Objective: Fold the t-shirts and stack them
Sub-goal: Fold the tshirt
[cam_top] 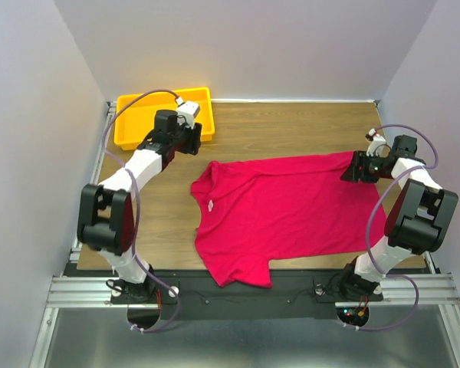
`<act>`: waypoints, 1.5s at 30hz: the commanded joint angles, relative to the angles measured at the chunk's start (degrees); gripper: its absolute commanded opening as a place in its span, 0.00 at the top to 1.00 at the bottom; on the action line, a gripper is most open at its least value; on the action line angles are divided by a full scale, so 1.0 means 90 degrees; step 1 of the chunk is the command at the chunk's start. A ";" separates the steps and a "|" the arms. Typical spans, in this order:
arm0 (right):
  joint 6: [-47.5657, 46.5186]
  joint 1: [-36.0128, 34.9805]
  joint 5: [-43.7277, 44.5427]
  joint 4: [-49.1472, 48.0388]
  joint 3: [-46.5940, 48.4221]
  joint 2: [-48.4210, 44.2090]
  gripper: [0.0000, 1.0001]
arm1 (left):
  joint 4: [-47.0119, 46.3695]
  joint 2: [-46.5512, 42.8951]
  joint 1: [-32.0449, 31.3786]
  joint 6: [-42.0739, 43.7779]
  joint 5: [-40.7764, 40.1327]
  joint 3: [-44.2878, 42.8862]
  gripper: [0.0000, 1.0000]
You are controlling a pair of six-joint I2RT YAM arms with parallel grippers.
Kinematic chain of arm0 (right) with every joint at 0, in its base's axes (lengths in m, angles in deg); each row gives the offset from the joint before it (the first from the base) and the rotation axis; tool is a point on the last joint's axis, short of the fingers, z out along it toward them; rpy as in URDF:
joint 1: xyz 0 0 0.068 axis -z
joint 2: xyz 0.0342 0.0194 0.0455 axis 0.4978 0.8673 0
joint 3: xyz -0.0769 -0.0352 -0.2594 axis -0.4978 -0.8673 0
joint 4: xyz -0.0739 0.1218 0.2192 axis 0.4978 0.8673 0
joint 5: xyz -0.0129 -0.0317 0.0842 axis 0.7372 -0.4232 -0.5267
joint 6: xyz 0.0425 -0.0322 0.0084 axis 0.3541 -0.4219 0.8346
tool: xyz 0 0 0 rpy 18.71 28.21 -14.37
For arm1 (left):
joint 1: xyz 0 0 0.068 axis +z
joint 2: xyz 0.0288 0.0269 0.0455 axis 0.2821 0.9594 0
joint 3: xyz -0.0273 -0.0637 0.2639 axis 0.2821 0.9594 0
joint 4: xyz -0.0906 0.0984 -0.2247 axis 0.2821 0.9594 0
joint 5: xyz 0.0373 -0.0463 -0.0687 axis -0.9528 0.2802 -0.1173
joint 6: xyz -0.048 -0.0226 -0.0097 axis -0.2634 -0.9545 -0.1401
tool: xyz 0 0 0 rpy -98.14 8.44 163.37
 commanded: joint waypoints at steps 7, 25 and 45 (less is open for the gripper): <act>-0.0050 0.0018 0.0037 -0.0045 0.0236 -0.0172 0.39 | 0.0624 -0.0974 -0.0024 0.0852 0.0725 0.0861 0.39; 0.0019 0.0027 0.0037 -0.0045 0.0236 -0.0143 0.38 | 0.0917 0.0345 -0.0659 0.1058 0.0180 0.0217 0.39; -0.0030 0.0018 0.0096 -0.0045 0.0216 -0.0202 0.38 | 0.0693 0.1067 -0.0649 0.0989 -0.0836 -0.0545 0.96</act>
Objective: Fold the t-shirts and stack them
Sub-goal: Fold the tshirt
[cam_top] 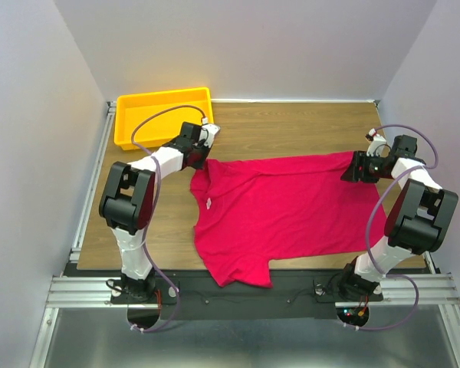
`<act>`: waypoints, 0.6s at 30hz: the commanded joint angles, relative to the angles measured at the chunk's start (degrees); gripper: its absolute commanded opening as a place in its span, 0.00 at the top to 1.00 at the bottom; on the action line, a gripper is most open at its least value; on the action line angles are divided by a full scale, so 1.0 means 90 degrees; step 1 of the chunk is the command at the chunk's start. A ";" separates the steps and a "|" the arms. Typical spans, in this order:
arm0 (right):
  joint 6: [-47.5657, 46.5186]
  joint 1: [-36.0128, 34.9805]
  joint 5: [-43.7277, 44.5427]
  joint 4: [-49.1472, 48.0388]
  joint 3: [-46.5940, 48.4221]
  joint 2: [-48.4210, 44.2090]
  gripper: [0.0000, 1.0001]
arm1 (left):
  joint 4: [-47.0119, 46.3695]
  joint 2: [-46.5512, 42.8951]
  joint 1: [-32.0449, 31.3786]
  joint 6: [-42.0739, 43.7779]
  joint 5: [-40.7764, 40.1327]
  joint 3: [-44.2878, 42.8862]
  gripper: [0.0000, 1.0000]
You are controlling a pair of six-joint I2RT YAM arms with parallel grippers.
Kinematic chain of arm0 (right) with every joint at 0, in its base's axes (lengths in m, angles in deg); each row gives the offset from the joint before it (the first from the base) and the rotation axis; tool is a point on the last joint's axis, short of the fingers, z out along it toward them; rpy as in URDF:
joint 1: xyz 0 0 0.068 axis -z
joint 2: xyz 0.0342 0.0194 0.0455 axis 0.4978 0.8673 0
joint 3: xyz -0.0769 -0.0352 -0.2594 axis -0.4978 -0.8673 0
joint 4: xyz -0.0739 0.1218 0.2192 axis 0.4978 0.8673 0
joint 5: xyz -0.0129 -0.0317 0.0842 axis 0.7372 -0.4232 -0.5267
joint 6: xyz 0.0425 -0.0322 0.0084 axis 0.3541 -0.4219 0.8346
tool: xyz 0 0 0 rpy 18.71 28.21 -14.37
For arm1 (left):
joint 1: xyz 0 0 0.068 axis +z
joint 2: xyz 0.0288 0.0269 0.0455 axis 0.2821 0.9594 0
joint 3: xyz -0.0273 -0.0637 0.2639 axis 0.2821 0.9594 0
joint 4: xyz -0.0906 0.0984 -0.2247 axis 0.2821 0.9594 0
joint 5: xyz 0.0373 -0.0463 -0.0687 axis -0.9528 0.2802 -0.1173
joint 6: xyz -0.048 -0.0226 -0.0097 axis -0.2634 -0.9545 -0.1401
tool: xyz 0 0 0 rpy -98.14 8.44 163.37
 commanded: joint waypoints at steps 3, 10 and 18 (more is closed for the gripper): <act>-0.0042 0.0018 0.0032 -0.0050 0.0216 -0.0202 0.38 | -0.0087 0.0182 0.0033 0.0069 -0.0444 -0.0433 0.94; -0.0217 0.0018 -0.0006 -0.0040 0.0177 -0.0319 0.38 | -0.0174 -0.0120 0.0141 -0.0371 -0.1079 -0.0356 0.66; -0.3509 -0.1015 -0.1529 0.2007 0.0741 -0.0348 0.37 | -0.0321 -0.1292 0.0248 -0.0839 -0.0992 0.0473 0.62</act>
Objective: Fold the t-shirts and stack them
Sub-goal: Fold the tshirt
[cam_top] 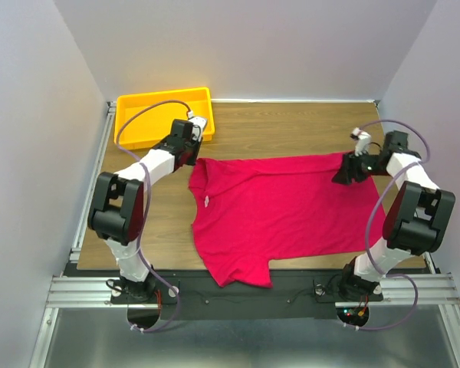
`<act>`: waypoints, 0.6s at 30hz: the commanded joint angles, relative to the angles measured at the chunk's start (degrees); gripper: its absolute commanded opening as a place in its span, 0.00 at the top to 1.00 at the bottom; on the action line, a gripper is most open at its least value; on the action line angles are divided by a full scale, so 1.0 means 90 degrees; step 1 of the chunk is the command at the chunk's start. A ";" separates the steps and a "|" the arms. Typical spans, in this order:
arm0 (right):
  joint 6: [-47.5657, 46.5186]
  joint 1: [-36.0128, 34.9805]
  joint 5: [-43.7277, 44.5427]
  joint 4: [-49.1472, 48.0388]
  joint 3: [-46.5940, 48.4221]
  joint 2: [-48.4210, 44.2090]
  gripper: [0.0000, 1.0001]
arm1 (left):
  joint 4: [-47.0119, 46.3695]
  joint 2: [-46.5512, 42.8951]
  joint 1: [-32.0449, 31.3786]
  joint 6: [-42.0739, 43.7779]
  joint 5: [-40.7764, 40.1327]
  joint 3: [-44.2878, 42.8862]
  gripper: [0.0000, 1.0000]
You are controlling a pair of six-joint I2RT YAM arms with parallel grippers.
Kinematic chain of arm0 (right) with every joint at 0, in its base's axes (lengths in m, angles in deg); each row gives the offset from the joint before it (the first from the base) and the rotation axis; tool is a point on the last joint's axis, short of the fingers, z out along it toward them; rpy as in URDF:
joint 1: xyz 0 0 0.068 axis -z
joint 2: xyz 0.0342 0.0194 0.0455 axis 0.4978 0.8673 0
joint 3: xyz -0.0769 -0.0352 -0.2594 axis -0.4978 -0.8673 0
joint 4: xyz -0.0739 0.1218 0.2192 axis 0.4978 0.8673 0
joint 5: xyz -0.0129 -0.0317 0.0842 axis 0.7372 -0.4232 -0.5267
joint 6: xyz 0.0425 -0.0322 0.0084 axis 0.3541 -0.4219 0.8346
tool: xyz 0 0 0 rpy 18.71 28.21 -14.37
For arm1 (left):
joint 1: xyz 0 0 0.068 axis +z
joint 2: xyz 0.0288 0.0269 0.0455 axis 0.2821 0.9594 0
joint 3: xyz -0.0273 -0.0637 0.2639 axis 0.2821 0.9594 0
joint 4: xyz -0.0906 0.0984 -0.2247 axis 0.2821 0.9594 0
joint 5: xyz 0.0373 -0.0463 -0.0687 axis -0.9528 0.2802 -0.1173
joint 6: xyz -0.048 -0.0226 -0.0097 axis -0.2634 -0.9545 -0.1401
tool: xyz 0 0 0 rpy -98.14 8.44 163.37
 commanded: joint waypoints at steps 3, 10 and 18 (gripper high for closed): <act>-0.4231 -0.1919 -0.1259 0.2565 0.0853 -0.0030 0.30 | -0.0275 -0.1146 0.0158 -0.0619 0.0023 0.0563 0.63; -0.6105 -0.4185 -0.1095 0.2804 0.2404 0.1199 0.20 | -0.0333 -0.1859 0.0608 -0.1947 0.0902 0.1256 0.64; -0.5108 -0.5368 -0.0294 0.1495 0.4572 0.2812 0.24 | -0.0850 -0.2357 0.0754 -0.2778 0.1694 0.1891 0.66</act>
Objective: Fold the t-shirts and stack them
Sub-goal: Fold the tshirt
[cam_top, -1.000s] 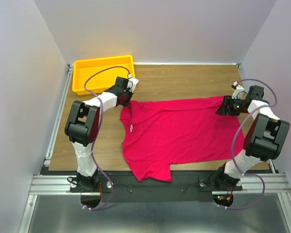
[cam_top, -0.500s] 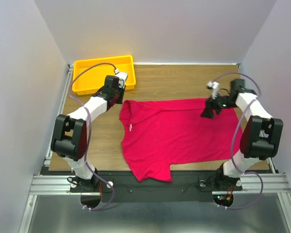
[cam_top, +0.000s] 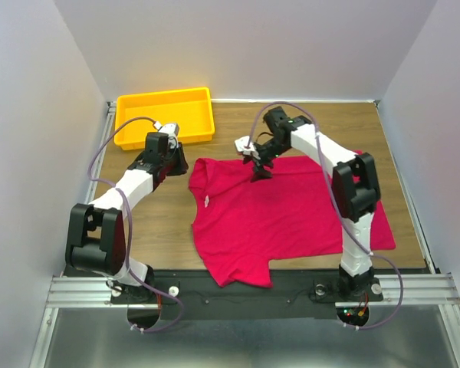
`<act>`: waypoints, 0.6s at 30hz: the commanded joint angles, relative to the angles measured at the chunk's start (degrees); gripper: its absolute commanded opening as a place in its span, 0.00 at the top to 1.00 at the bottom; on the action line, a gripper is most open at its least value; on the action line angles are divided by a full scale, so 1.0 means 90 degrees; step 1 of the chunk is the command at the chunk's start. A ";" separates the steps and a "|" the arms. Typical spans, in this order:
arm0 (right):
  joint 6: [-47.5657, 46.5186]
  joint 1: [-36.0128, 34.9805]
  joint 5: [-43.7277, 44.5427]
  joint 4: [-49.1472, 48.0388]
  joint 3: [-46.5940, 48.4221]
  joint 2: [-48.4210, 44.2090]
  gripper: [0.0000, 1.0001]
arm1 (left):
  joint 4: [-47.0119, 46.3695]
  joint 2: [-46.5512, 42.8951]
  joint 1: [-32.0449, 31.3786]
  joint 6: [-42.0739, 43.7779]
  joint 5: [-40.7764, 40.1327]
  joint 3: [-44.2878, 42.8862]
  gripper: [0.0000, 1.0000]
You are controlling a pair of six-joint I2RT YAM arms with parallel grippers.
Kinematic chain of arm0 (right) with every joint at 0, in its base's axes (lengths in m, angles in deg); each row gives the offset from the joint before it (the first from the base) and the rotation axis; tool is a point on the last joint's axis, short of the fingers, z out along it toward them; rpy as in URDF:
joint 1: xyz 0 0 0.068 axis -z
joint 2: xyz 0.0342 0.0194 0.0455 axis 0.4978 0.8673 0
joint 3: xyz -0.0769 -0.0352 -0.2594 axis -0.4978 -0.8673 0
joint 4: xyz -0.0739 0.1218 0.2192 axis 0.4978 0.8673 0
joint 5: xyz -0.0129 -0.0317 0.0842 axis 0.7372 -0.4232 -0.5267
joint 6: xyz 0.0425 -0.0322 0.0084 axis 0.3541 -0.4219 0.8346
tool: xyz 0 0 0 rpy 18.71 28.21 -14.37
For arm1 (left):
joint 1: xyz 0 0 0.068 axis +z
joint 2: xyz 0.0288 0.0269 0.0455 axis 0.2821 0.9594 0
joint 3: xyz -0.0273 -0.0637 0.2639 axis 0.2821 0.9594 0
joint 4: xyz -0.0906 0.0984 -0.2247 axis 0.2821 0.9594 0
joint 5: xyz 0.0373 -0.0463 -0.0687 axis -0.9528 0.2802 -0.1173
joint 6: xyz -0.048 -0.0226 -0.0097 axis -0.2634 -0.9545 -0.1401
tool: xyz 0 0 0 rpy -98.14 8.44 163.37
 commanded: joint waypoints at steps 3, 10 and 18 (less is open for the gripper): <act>0.0508 -0.0393 0.0636 -0.0813 0.1357 0.0867 0.27 | -0.0659 -0.0313 -0.0001 -0.0583 0.0611 0.0253 0.67; 0.0821 -0.0784 0.0997 -0.1194 0.1985 0.1659 0.30 | -0.0943 -0.0098 0.0019 -0.0710 0.0796 0.0448 0.67; 0.1085 -0.0863 0.1076 -0.1331 0.2425 0.2167 0.36 | -0.1070 0.0039 0.0028 -0.0749 0.0904 0.0517 0.67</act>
